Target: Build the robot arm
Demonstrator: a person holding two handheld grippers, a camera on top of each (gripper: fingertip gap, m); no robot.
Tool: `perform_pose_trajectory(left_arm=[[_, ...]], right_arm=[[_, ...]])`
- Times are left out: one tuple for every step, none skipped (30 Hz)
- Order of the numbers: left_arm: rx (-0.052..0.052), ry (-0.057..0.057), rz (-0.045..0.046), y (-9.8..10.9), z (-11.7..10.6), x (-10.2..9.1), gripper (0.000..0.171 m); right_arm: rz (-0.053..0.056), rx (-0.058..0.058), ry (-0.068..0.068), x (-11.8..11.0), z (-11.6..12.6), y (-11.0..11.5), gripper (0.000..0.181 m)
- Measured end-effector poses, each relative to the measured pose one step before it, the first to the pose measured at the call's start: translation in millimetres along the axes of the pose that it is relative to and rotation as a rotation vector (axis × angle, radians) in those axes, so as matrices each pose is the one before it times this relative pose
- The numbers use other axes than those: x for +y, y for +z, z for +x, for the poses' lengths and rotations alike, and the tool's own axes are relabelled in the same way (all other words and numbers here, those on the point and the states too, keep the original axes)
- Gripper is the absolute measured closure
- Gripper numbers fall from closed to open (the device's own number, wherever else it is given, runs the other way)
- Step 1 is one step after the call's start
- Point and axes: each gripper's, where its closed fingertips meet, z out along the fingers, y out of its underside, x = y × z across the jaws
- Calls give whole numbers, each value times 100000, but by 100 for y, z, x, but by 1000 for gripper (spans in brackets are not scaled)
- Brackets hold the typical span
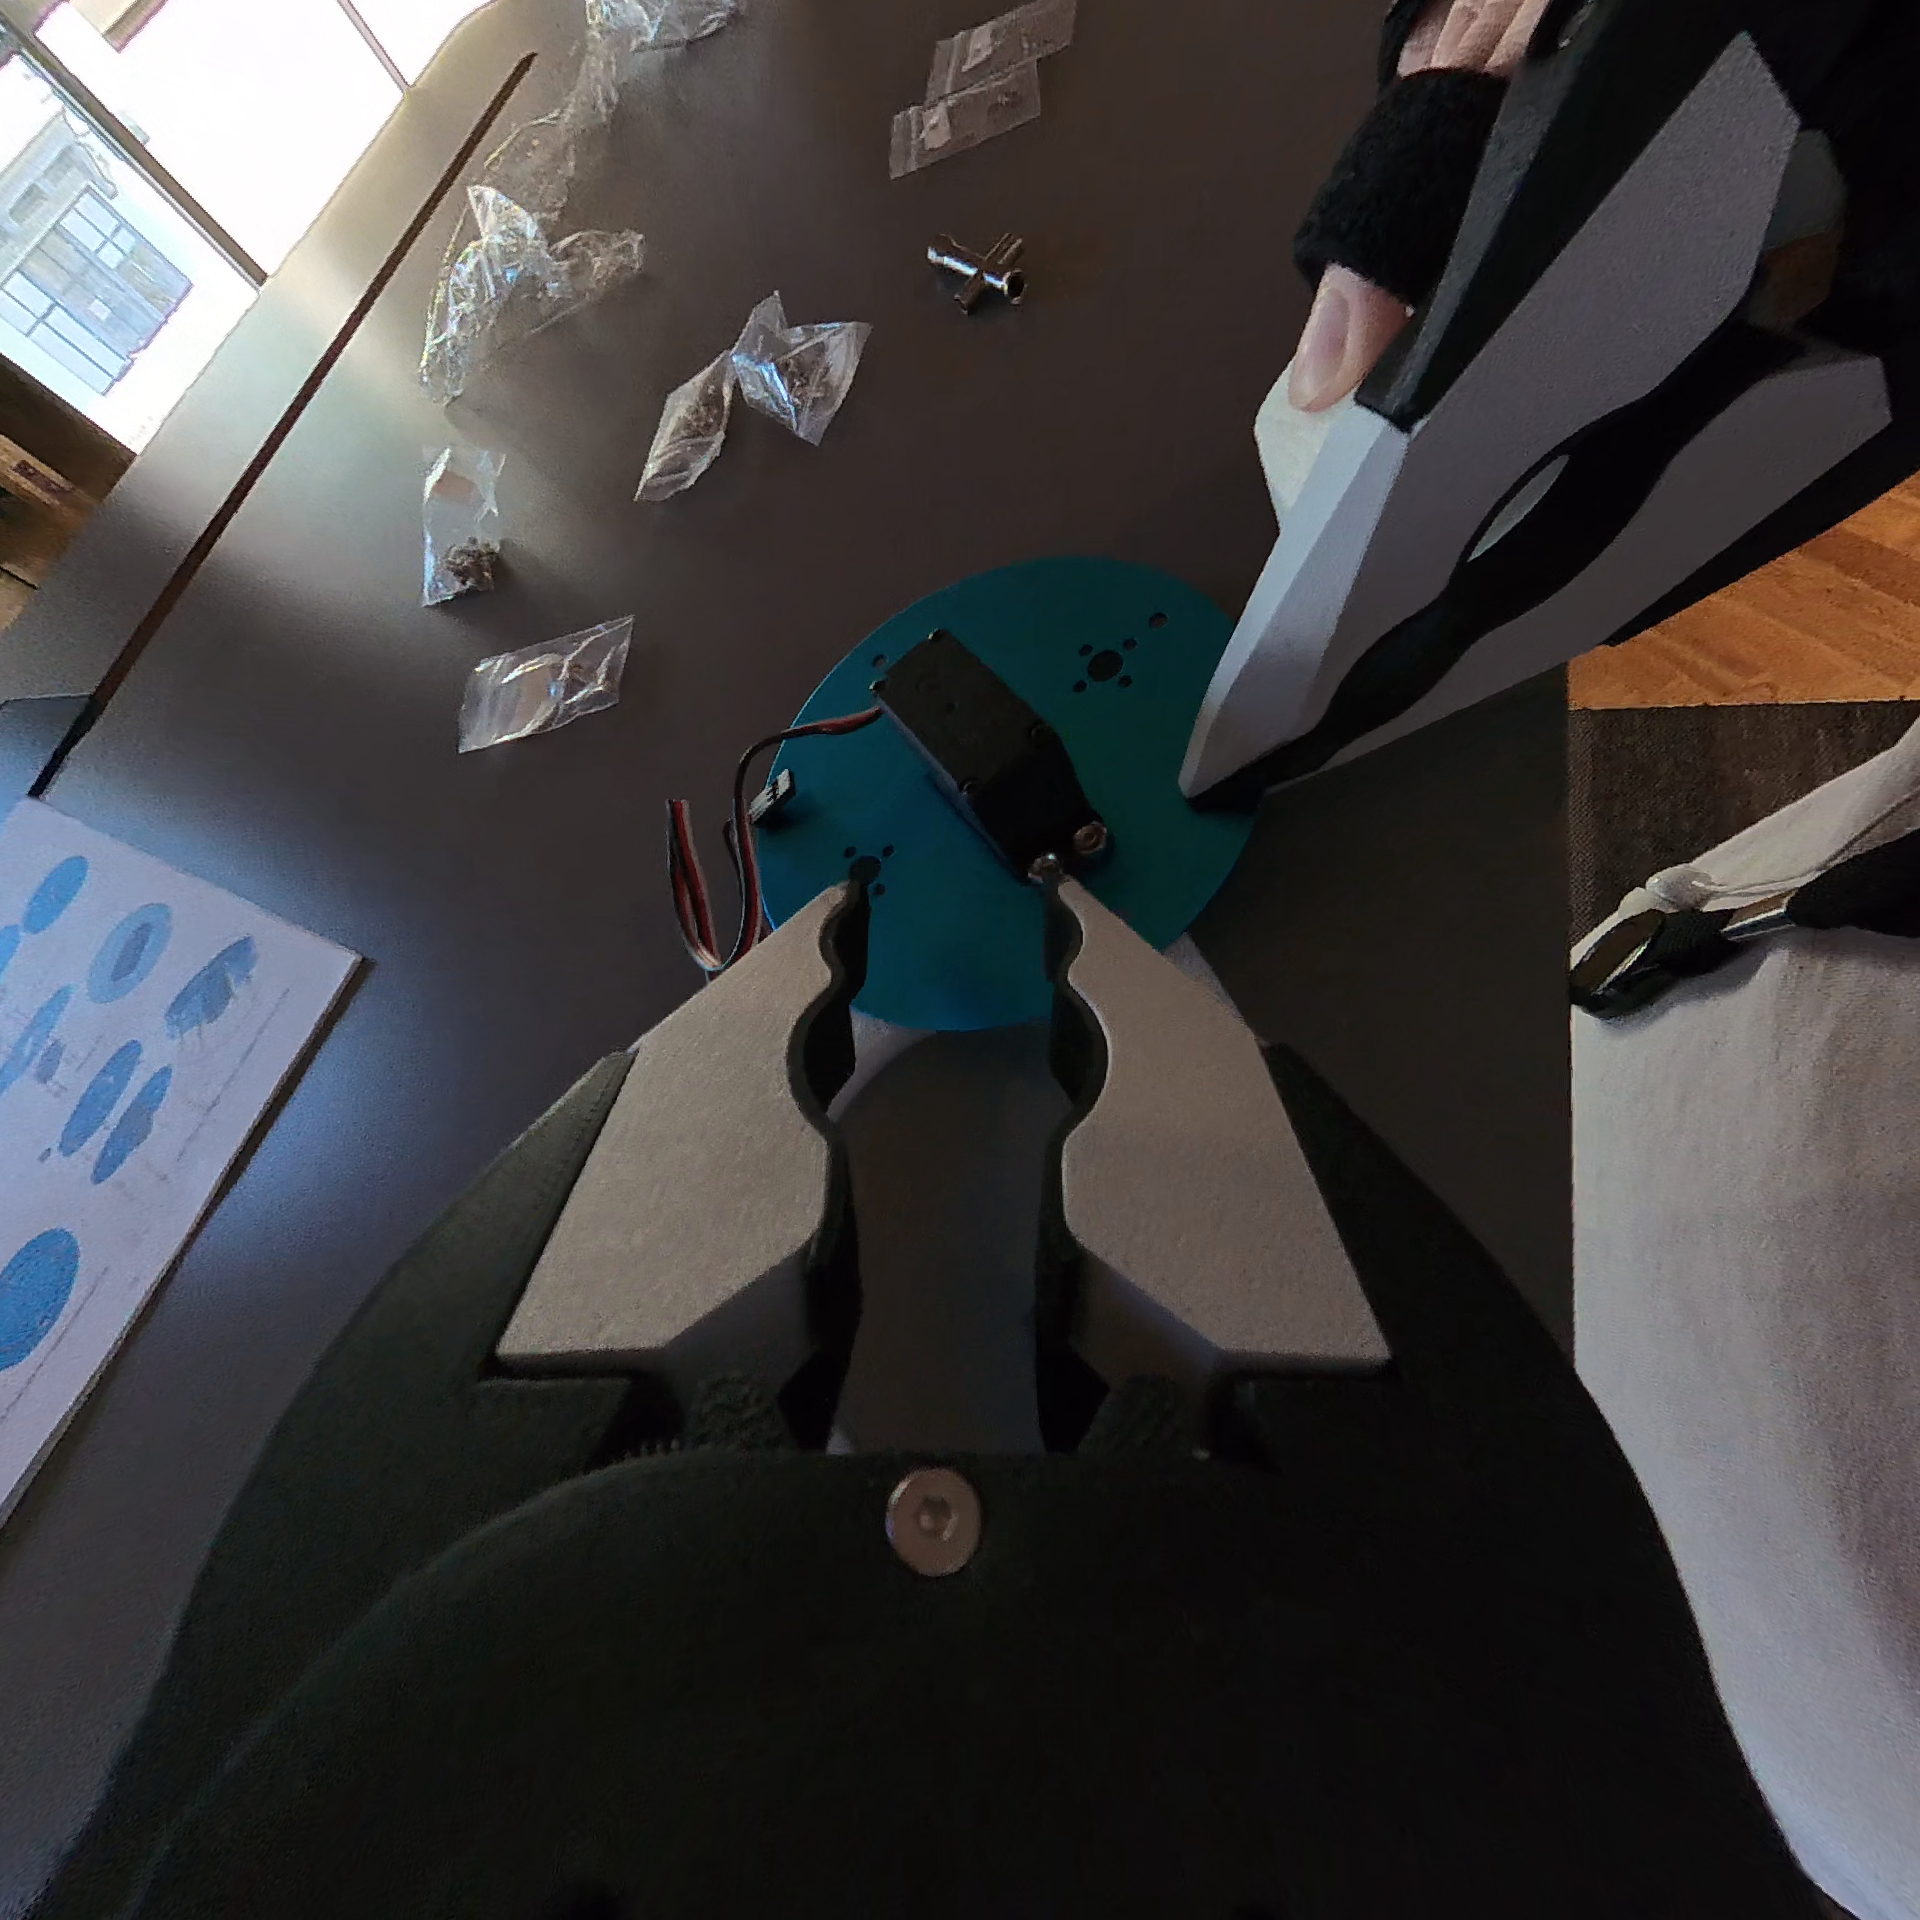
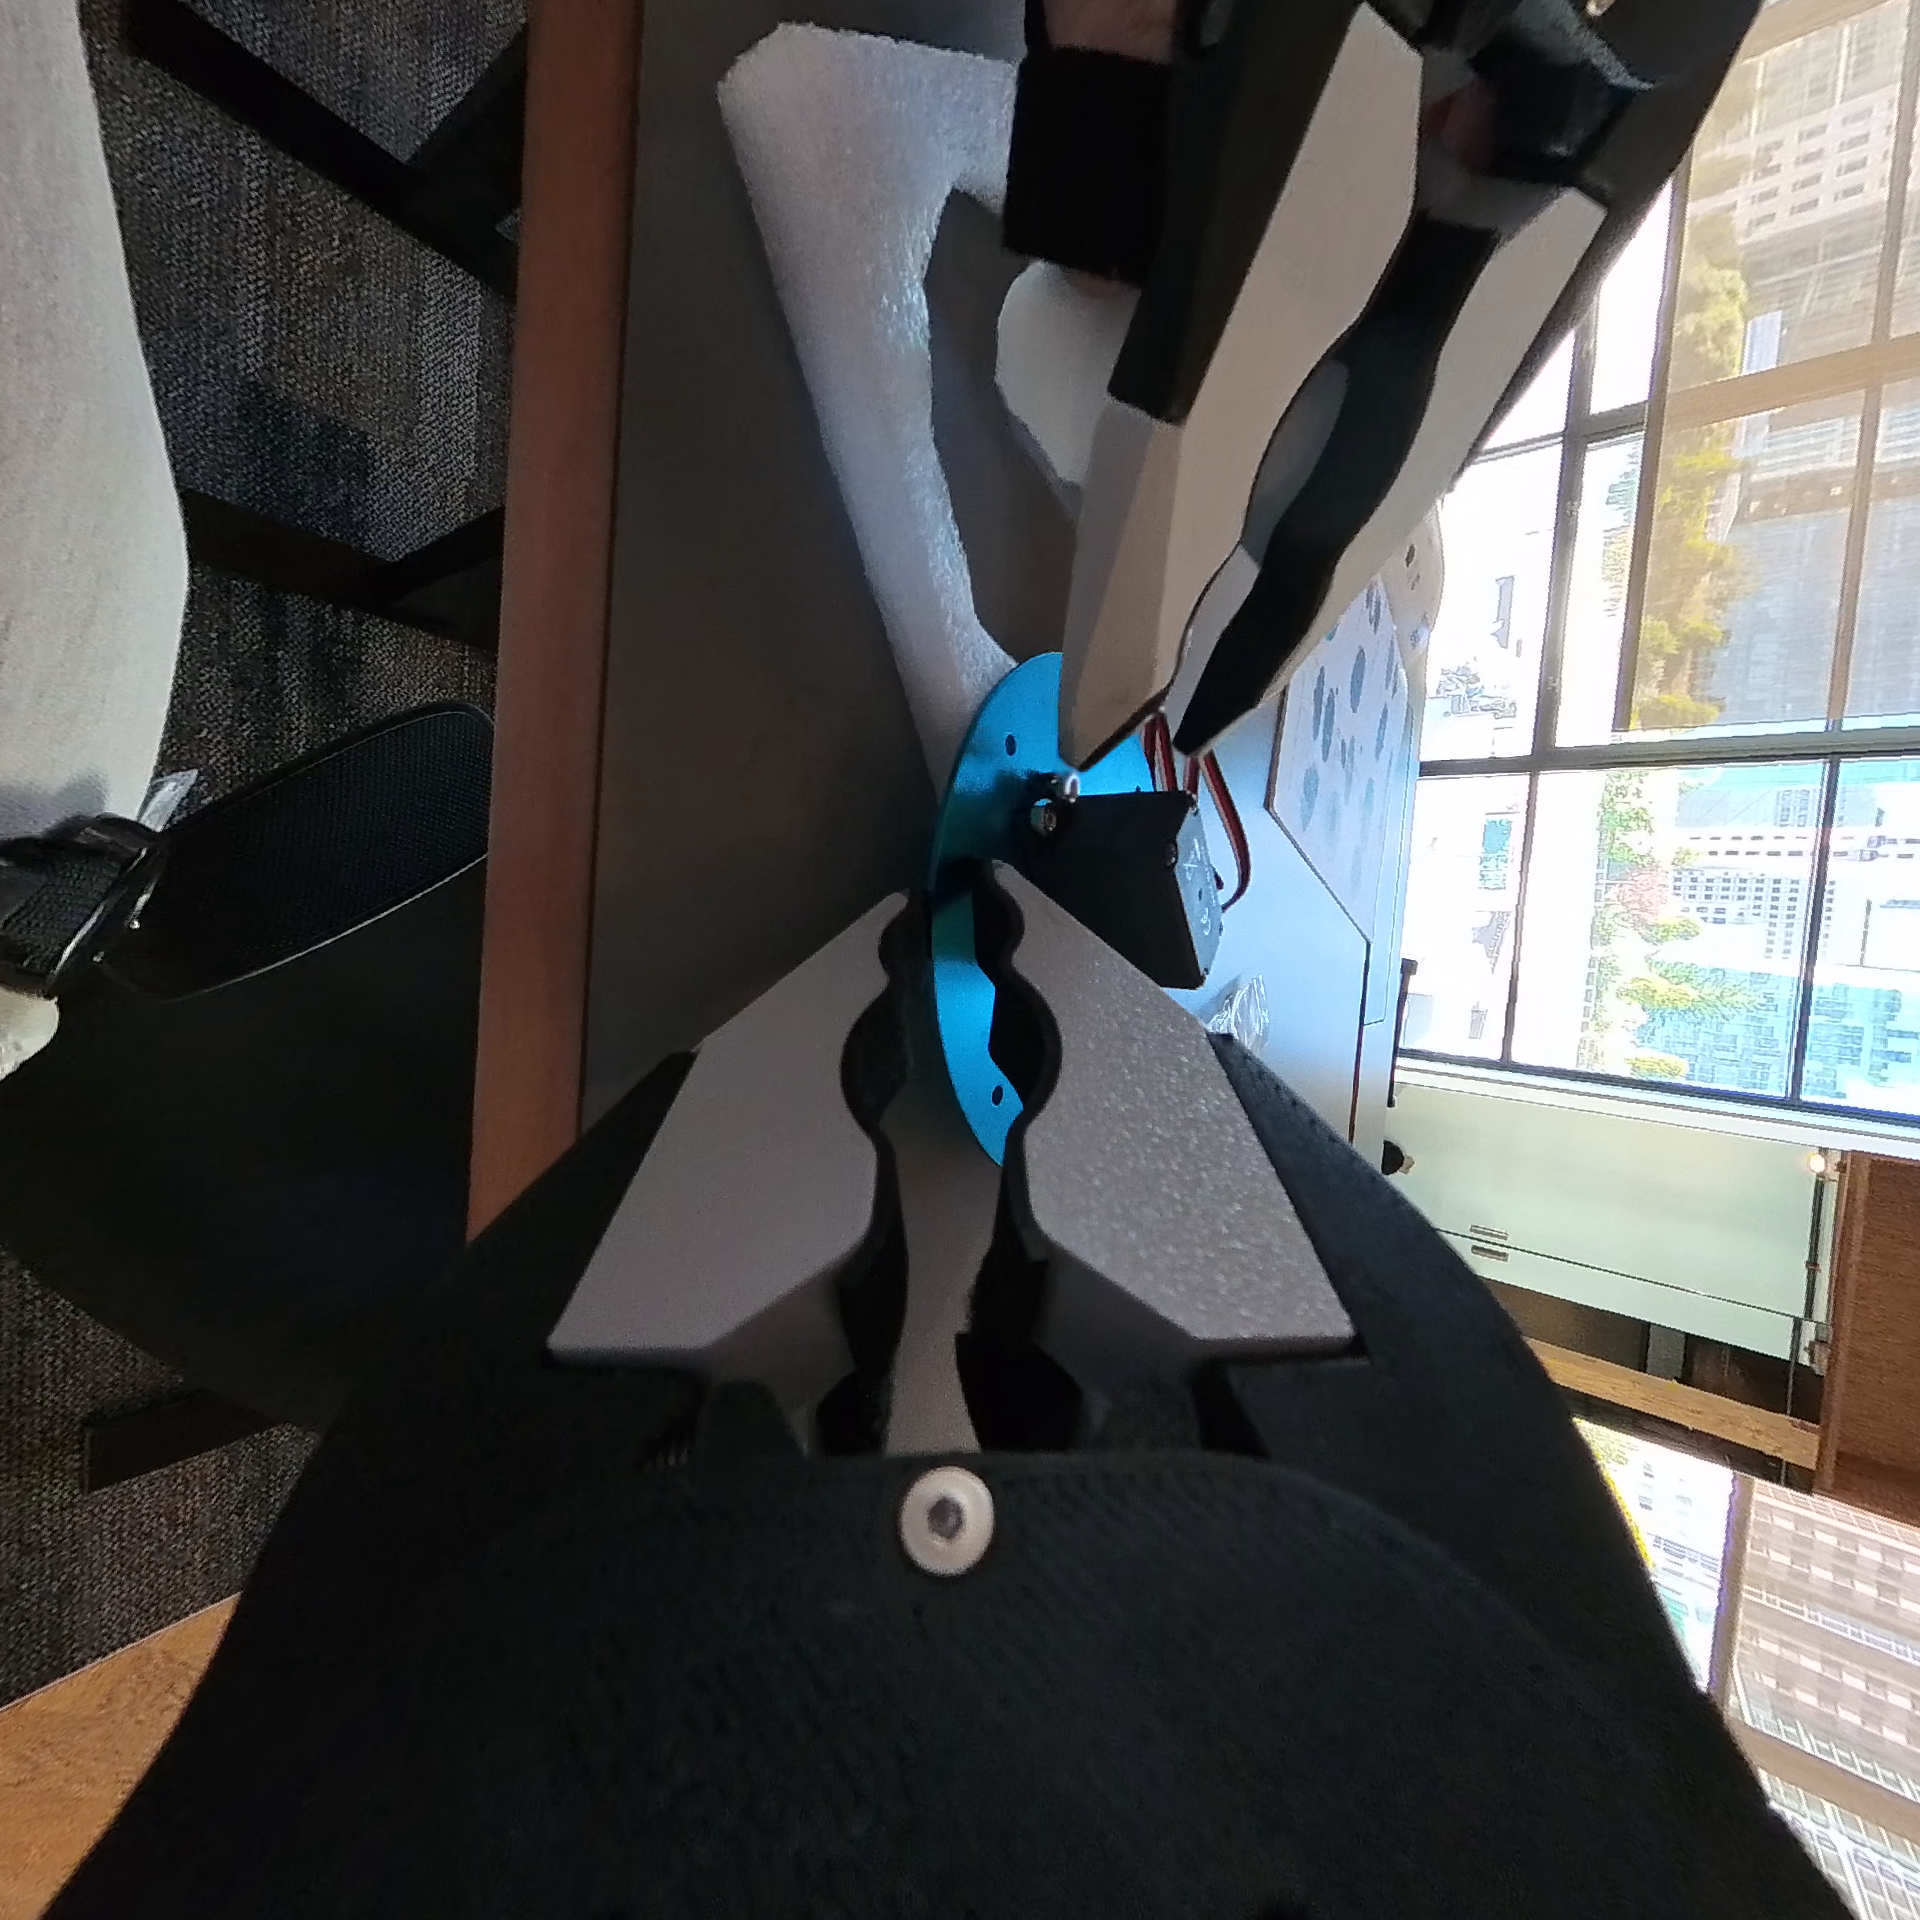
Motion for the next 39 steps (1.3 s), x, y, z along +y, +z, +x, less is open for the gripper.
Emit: perform_pose_trajectory(left_arm=[[-427,-308,-168,-156,-179,139,139],[-855,-138,-730,-119,-250,205,140],[-667,-218,-373,-88,-185,126,140],[330,-432,396,-36,24,-80,140],[1335,-314,954,-6,257,-234,140],[1051,94,947,53,289,-285,140],[703,666,570,106,278,-237,140],[497,827,-35,164,237,-141,139],[-45,538,-283,174,104,-70,139],[42,217,-95,153,64,-32,139],[42,-227,-8,123,-5,-5,139],[-406,-178,-856,93,-132,169,139],[-312,99,-805,9,-135,179,137],[166,-367,-102,-104,-80,70,137],[-192,-410,-522,-162,-154,158,135],[-1200,-326,-924,-224,-353,284,137],[-2312,263,-535,-290,-551,294,140],[-1044,-506,-46,-286,-384,204,142],[244,-1426,125,-222,-195,104,141],[811,-1512,614,-146,-23,-76,141],[1767,-1011,1071,-42,259,-230,140],[2101,-358,775,92,442,-270,140],[1249,392,407,216,409,-246,138],[351,1020,-32,266,307,-160,138],[159,1077,-457,289,243,-65,138],[-159,724,-438,270,103,-3,138],[-522,176,-606,215,-48,99,138],[459,-644,402,90,9,-9,137],[257,-565,-415,-34,-109,130,136],[-1244,55,-1145,-230,-418,260,134],[-4391,868,-2587,-362,-970,605,140],[-5091,1759,-3161,-379,-1134,859,140],[-3711,-10,-2666,-309,-950,814,141],[312,-2753,37,-274,-327,299,140],[3436,-4202,2517,-241,280,-282,140],[4645,-3405,2997,-106,668,-529,139],[3728,-1456,1862,79,764,-476,138],[2014,511,787,239,634,-370,136],[728,1540,282,320,480,-312,135]], right_arm=[[31,21,20,-4,2,2,174],[54,-20,50,0,-1,8,174],[17,-34,91,3,2,0,174],[8,11,-55,-1,5,1,174],[4,-22,-60,-7,4,8,174],[37,-39,-8,2,0,7,174],[27,-53,34,-5,6,8,174],[2,-5,2,7,4,4,174],[-42,23,-10,10,4,14,174],[-29,10,27,6,8,9,174],[-43,28,-18,1,-8,-2,174],[-18,60,-31,5,3,4,174],[-4,29,62,11,-3,9,174],[48,76,79,1,10,7,174],[-32,12,47,13,12,13,174],[-112,-59,16,19,7,15,174],[50,-20,20,1,1,8,174],[-33,47,-43,16,-9,1,174],[-38,109,-107,5,-7,9,174],[-14,52,-45,10,-14,15,174],[37,-43,32,2,-3,7,174],[75,-98,75,8,-4,1,174],[57,-61,39,7,-1,12,174],[-11,16,-77,7,-8,10,174],[-41,53,-75,11,-3,8,174],[-28,27,26,20,-4,0,174],[-33,-14,57,15,-9,7,174],[-123,83,4,26,-5,19,174],[-8,70,-1,20,-4,7,174],[-132,84,142,24,10,19,174],[-61,-34,-31,10,5,7,174],[-62,-11,-20,14,-16,6,174],[10,11,24,4,-16,11,174],[26,58,65,15,-10,9,174],[2,27,5,18,-10,8,174],[-15,-43,-72,-1,-6,12,174],[-16,-107,-40,2,-12,-1,174],[-12,-80,-25,6,-9,16,174],[10,-21,-99,15,-2,3,174]])
